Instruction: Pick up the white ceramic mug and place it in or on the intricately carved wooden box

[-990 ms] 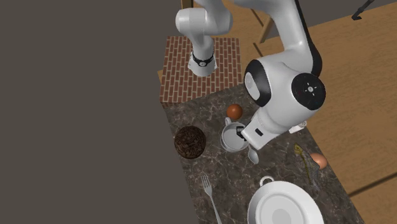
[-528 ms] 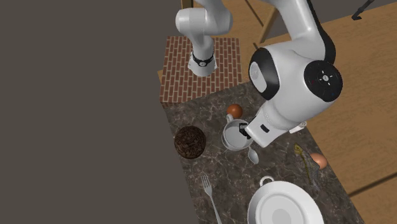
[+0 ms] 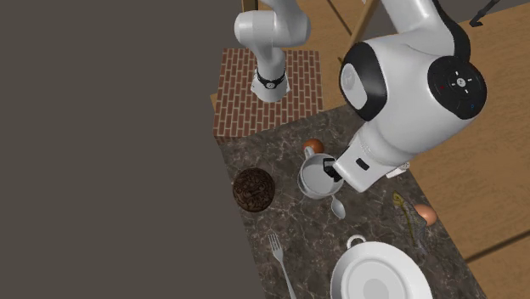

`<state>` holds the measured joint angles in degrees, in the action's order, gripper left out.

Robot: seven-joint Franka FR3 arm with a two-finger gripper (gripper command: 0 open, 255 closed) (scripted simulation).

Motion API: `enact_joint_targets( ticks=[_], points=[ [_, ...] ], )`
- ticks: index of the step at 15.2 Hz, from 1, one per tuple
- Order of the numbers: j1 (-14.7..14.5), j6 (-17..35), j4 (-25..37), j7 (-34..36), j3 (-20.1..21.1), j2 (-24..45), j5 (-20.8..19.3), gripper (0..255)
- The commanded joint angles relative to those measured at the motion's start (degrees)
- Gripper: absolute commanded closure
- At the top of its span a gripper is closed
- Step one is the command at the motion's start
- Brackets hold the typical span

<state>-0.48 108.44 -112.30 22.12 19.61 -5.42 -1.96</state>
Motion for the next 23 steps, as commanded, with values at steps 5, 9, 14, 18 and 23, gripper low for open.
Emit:
enact_joint_targets(
  ticks=[5,9,14,18,23],
  points=[
    [2.90,-1.02,-2.72,-7.50,-4.17,-4.22,0.98,255],
    [5.13,-1.49,-4.27,-13.30,-7.66,-6.50,1.07,255],
    [7.73,-2.19,-4.77,-19.87,-11.76,-7.93,0.67,255],
    [7.70,0.89,-7.64,-19.71,-11.72,-7.71,0.62,255],
    [7.69,4.75,-10.95,-19.49,-11.64,-7.16,0.52,255]
  ],
)
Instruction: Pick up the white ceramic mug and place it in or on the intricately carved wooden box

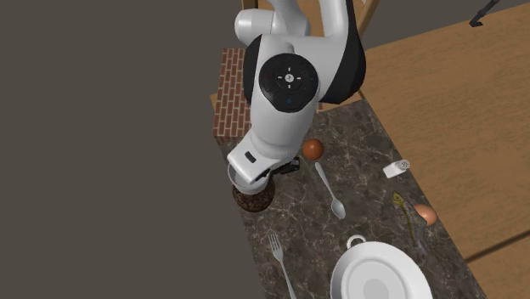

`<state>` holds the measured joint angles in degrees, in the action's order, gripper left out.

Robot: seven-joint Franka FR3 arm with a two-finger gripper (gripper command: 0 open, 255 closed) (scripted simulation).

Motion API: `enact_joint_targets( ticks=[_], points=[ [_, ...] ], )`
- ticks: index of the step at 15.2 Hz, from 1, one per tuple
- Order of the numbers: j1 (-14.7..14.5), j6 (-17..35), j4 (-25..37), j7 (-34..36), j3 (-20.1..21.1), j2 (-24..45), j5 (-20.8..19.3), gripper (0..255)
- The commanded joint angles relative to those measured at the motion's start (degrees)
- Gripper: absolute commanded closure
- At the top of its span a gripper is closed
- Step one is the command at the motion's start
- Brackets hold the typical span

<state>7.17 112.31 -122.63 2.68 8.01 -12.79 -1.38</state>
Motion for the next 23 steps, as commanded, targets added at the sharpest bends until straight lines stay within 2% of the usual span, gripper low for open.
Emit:
enact_joint_targets(
  ticks=[1,8,16,17,22,23],
  points=[
    [0.04,1.65,-1.26,0.01,-0.02,0.36,-0.08,255],
    [0.05,7.77,-5.78,0.47,0.13,1.97,-0.39,255],
    [0.05,7.77,-5.78,0.47,0.13,1.97,-0.39,255],
    [0.05,7.77,-5.79,0.47,0.13,1.97,-0.39,0],
    [0.05,7.78,-5.79,0.47,0.13,1.97,-0.39,0],
    [0.01,5.82,-4.52,0.38,0.12,1.28,-0.25,0]
  ],
)
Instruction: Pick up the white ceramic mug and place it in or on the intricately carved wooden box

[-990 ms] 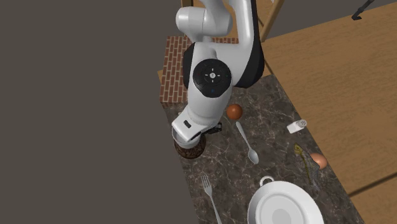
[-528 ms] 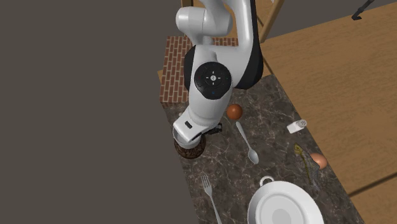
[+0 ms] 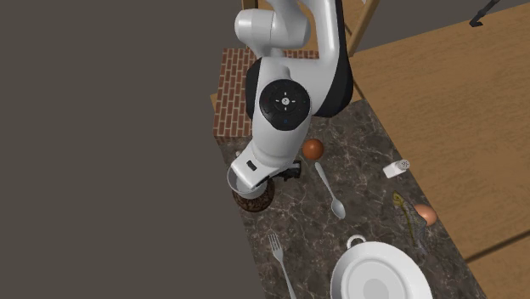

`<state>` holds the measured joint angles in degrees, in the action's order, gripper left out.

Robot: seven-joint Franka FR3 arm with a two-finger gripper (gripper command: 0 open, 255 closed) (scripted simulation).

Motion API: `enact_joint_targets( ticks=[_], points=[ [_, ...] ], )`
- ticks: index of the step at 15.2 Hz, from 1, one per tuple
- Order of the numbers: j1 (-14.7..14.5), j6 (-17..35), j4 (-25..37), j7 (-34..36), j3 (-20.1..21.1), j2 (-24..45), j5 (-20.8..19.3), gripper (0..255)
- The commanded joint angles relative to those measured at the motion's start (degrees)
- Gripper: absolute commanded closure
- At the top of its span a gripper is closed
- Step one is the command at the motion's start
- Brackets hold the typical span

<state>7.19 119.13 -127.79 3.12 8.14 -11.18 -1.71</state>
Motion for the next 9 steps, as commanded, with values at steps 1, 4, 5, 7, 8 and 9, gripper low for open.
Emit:
enact_joint_targets(
  ticks=[1,4,5,7,8,9],
  points=[
    [-0.05,-2.95,1.97,-0.15,-0.02,-0.95,0.19,0],
    [-0.11,-6.41,4.54,-0.28,-0.03,-1.85,0.36,0],
    [-0.11,-6.41,4.54,-0.28,-0.03,-1.86,0.37,0],
    [-0.11,-6.41,4.54,-0.28,-0.03,-1.86,0.36,0],
    [-0.11,-6.41,4.54,-0.28,-0.03,-1.85,0.36,0],
    [-0.11,-6.41,4.54,-0.28,-0.03,-1.85,0.36,0]
  ],
)
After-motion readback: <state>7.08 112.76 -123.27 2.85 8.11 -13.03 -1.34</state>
